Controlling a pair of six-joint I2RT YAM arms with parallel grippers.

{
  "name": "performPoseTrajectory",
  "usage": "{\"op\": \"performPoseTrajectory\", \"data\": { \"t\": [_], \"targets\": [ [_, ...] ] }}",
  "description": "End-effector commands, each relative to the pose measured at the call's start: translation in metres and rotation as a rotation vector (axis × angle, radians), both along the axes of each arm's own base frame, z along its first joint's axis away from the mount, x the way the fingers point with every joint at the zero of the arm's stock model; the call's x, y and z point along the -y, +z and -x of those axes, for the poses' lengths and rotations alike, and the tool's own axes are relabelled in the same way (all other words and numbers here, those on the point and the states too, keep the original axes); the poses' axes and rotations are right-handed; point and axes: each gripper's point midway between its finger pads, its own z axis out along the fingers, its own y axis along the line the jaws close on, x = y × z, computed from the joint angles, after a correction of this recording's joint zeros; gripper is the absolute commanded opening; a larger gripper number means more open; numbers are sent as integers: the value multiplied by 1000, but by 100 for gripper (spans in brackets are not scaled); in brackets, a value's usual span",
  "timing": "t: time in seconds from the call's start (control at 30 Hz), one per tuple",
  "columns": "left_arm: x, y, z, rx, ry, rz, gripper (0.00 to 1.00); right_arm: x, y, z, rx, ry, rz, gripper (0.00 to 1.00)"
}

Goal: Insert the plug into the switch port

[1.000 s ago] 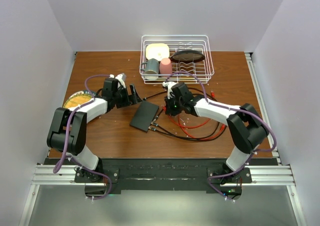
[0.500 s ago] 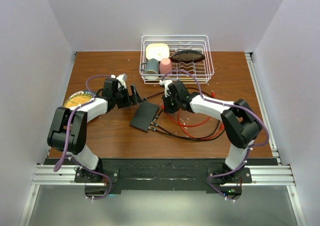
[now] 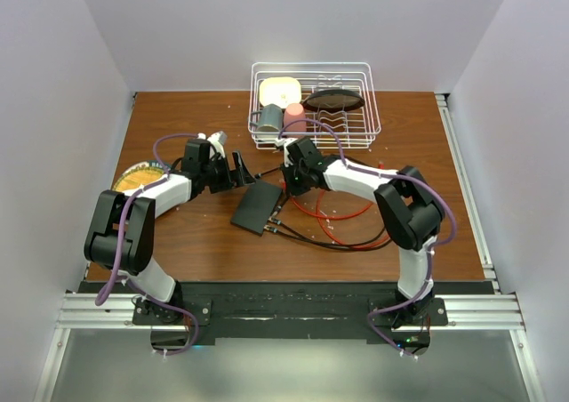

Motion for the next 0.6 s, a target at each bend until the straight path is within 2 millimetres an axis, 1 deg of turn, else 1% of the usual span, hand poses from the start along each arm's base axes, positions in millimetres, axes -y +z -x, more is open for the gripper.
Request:
{"op": "performPoseTrajectory", "data": {
  "t": [0.0,0.07,0.13,0.33,0.43,0.47,0.53,0.57],
  "targets": [
    [6,26,-14,81,-24,34,90,13,-30,1,-60,-62,105,0],
    [5,25,-13,78,-25,32,90,14,-38,1,-79,-68,126,0],
    [5,24,-12,76,-26,33,90,22,-50,2,-93,-90,173,0],
    [5,19,-10,67,-27,32,90,36,-62,10,-121,-88,238,0],
    [5,20,-9,68,-29,34,90,54,-67,10,-112,-118,314,0],
    [5,19,-9,68,-28,33,90,63,-68,6,-113,-139,329,0],
    [5,19,-9,68,-29,34,90,72,-71,5,-134,-163,336,0],
    [6,20,-9,69,-32,35,90,81,-74,0,-144,-186,339,0]
  ]
}}
